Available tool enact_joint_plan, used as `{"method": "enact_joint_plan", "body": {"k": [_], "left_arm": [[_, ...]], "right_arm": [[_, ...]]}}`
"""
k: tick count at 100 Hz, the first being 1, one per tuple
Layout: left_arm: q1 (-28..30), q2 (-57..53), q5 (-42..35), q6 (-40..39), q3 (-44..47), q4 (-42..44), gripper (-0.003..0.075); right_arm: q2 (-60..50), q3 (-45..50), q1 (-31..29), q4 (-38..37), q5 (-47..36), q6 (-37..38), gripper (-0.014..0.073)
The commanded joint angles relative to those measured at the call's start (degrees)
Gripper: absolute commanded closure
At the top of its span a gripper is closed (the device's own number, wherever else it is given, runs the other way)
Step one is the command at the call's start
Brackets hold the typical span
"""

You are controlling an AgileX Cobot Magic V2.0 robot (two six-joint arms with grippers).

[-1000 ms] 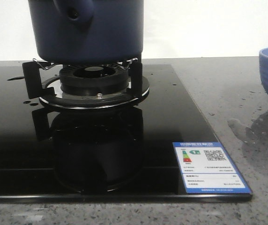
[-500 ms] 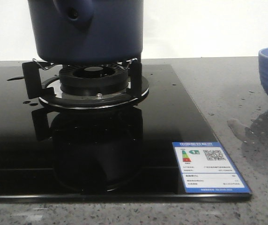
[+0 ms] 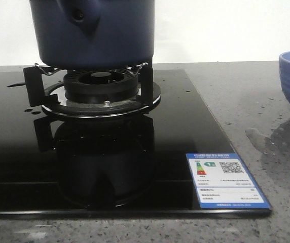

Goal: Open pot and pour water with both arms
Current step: 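Grasp the blue lid knob with the left gripper and lift the lid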

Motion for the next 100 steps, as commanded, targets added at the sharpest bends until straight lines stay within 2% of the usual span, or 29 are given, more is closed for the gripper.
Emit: {"method": "enact_joint_plan", "body": {"k": [1,16,34,71,86,100], "left_arm": [[0.11,1.26,0.17,0.11,-2.24,-3.85,0.0253],[0.11,4.01,-2.97,0.51,-2.24,-6.9,0.0244],[0.11,5.82,-4.34,2.39,-2.24,-9.11,0.0183],[0.11,9.06,-4.27,2.49,-2.24,-9.77,0.0185],[-0.35,9.06,-4.15,2.49,-2.24,-9.94,0.0203],[-1.43,9.06,-4.15,2.8,-2.24,-9.94,0.0268]], "right_arm": [[0.16,-2.04,-0.36,3.14,-2.74,-0.61,0.0036],[0.16,-2.04,-0.36,3.14,-2.74,-0.61,0.0036],[0.16,-2.04,-0.36,3.14,-2.74,-0.61,0.0036],[0.16,-2.04,-0.36,3.14,-3.09,-0.61,0.0036],[0.16,-2.04,-0.36,3.14,-3.95,-0.61,0.0036],[0.16,-2.04,-0.36,3.14,-4.36,-0.61,0.0036]]}}
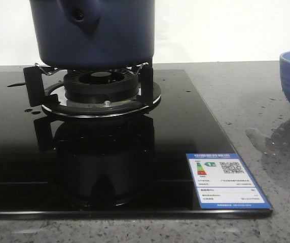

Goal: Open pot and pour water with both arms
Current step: 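Grasp the blue lid knob with the left gripper and lift the lid, then grasp the rim of the light blue bowl with the right gripper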

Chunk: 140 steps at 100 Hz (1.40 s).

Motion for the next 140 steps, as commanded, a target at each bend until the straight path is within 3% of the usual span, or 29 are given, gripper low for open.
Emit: {"method": "enact_joint_plan", "body": {"k": [1,23,47,72,94,107,140], "left_arm": [[-1.03,-1.79,1.8,0.4,-1.62,-3.44,0.0276],[-1.81,-1.79,1.67,1.01,-1.62,-5.41,0.04],[-1.07,-2.3,1.83,1.01,-1.78,-11.02,0.048],[1.96,-7.43,1.54,0.17,-2.06,-11.02,0.0482],[7.66,-15.26,0.77,-8.4,-1.91,-6.77,0.0478],[10.12,-21.64,-3.3,-11.35,1.23,-4.02,0.0478],[10.9,-39.76,-19.67,-11.35,19.15,-3.78,0.0477]], "right_arm": [[0.16,-2.04,-0.36,2.97,-2.93,-0.61,0.0036],[0.16,-2.04,-0.36,2.97,-2.93,-0.61,0.0036],[0.16,-2.04,-0.36,2.97,-2.93,-0.61,0.0036],[0.16,-2.04,-0.36,2.97,-3.43,-0.61,0.0036],[0.16,-2.04,-0.36,3.41,-5.62,-0.61,0.0036],[0.26,-2.04,-0.36,3.41,-7.67,-0.49,0.0036],[2.48,-2.04,-0.36,3.41,-9.67,-0.25,0.0036]]}}
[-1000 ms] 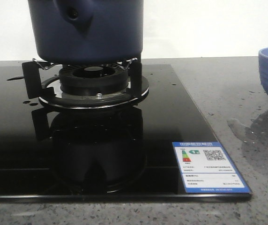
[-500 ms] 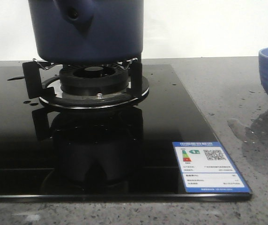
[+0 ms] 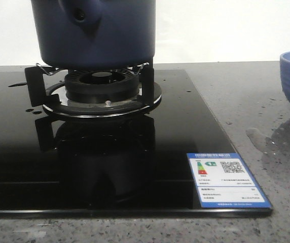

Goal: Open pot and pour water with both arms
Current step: 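Grasp the rim of the light blue bowl with the right gripper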

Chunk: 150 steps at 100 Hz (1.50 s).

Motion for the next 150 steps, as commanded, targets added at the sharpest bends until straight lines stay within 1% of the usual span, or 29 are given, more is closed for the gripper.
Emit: {"method": "enact_joint_plan", "body": {"k": [1,15,23,30,33,37,40,41,42,44,47,48,52,54,55,56,59,61,66,75,83,102,128,142,150], "left_arm": [[0.21,-4.99,-3.62,-0.67,2.1,-3.3,0.0477],[0.1,-8.9,-4.99,-0.67,5.51,-3.3,0.0477],[-0.54,-9.83,-5.3,-0.67,6.16,-3.3,0.0477],[-1.47,-9.96,-6.51,-0.67,6.16,-3.3,0.0477],[-1.97,-10.05,-7.26,-0.43,6.16,-3.3,0.0477],[-2.52,-10.05,-7.81,-0.45,6.16,-3.3,0.0477],[-2.87,-10.05,-8.09,-0.45,6.16,-3.17,0.0477],[-3.14,-10.05,-8.25,-0.45,6.16,-3.03,0.0477],[-3.26,-10.05,-8.27,-0.45,6.16,-3.03,0.0477],[-3.64,-10.05,-8.71,-0.45,6.16,-3.03,0.0477],[-4.2,-10.05,-9.15,-0.45,6.16,-2.91,0.0477],[-4.34,-10.05,-9.16,-0.45,6.16,-2.8,0.0477],[-5.25,-10.05,-10.05,-0.45,6.16,-2.43,0.0477],[-5.74,-10.05,-10.57,-0.45,6.16,-2.3,0.0477],[-6.05,-10.05,-10.94,-0.45,6.16,-2.31,0.0477],[-6.21,-10.05,-11.08,-0.45,6.16,-2.31,0.0477],[-6.84,-10.05,-11.74,-0.45,6.16,-2.18,0.0477],[-7.28,-10.05,-12.39,-0.45,6.16,-2.18,0.0477],[-8.23,-10.05,-13.68,-0.45,6.16,-2.03,0.0477],[-9.52,-10.05,-15.4,-0.45,6.16,-1.76,0.0477],[-10.12,-10.05,-15.84,-0.45,6.16,-1.53,0.0477],[-12.56,-10.05,-19.62,-0.45,6.16,-1.49,0.0477],[-13.18,-10.73,-19.87,-0.45,6.16,-1.4,0.0477],[-13.18,-11.65,-20.0,-0.45,6.16,-1.4,0.0477],[-13.18,-11.65,-20.0,-0.45,6.16,-1.4,0.0477]], "right_arm": [[1.28,-2.04,-0.36,2.78,-3.05,-0.25,0.0036],[1.26,-2.14,-0.36,2.78,-5.25,-0.16,0.0036],[1.41,-3.1,-0.36,1.78,-7.21,2.58,0.0036],[2.0,-5.04,-0.4,-1.71,-7.78,5.71,0.0036],[2.53,-6.1,-0.4,-4.21,-7.78,8.21,0.0036],[3.12,-7.92,-0.4,-9.45,-7.43,11.96,0.0036],[3.78,-9.25,-0.4,-13.7,-7.02,16.57,0.0036],[4.07,-9.93,-0.4,-16.99,-6.67,18.53,0.0036],[4.23,-10.27,-0.4,-16.99,-6.48,18.53,0.0036],[4.7,-11.31,-0.4,-21.46,-5.81,22.4,0.0036],[5.41,-12.67,-0.4,-24.78,-4.56,26.43,0.0036],[5.61,-12.99,-0.4,-27.03,-4.2,27.45,0.0036],[6.84,-14.92,-0.4,-33.41,-1.68,33.6,0.0037],[7.55,-15.8,-0.4,-35.38,-0.18,36.44,0.0037],[8.03,-16.36,-0.4,-38.18,0.9,38.22,0.0037],[8.03,-16.63,-0.4,-38.18,1.47,38.22,0.0037],[9.36,-17.55,-0.4,-42.32,3.8,42.06,0.0041],[10.18,-18.12,-0.4,-43.7,5.53,44.01,0.0044],[12.09,-18.58,-0.4,-47.21,8.58,46.72,0.0061],[15.74,-18.58,-0.4,-47.53,10.99,46.92,0.0111],[18.64,-18.58,-0.4,-47.56,10.22,47.58,0.0144],[25.75,-18.58,-0.4,-47.66,6.74,50.23,0.0144],[33.41,-18.58,-0.74,-47.33,5.75,51.02,0.0145],[34.94,-18.58,-2.45,-43.9,4.07,51.02,0.0146],[35.31,-18.21,-2.91,-43.65,3.96,51.02,0.0195]]}}
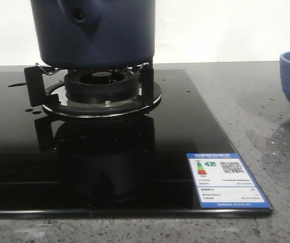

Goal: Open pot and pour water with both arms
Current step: 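Grasp the rim of the light blue bowl with the right gripper, then lift the bowl with the right gripper and carry it over the pot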

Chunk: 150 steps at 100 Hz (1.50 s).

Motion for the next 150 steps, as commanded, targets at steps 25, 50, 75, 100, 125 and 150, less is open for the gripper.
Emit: {"method": "enact_joint_plan", "body": {"k": [25,50,75,100,125,150], "left_arm": [[-0.62,-0.59,0.49,-0.41,-2.07,-0.96,0.0477],[-0.62,-0.59,0.49,-0.37,-2.07,-0.96,0.0477],[-0.62,-0.59,0.49,-0.37,-2.07,-0.96,0.0477],[-0.62,-0.59,0.49,-0.37,-2.07,-0.96,0.0477],[-0.62,-0.59,0.49,-0.37,-2.07,-0.96,0.0478],[-0.62,-0.59,0.66,-0.37,-2.07,-1.06,0.0478]], "right_arm": [[-0.36,4.63,-0.91,1.76,-6.72,-0.04,0.0376],[-1.94,5.29,-0.91,2.74,-9.72,-0.25,0.0603],[-6.08,2.2,-0.62,3.83,-10.69,-0.25,0.0656],[-3.98,-11.94,3.51,3.83,-2.25,-0.89,0.0655],[4.66,-30.45,8.6,4.91,5.14,-0.98,0.0655],[16.29,-49.98,15.83,6.16,10.0,-0.98,0.0655]]}}
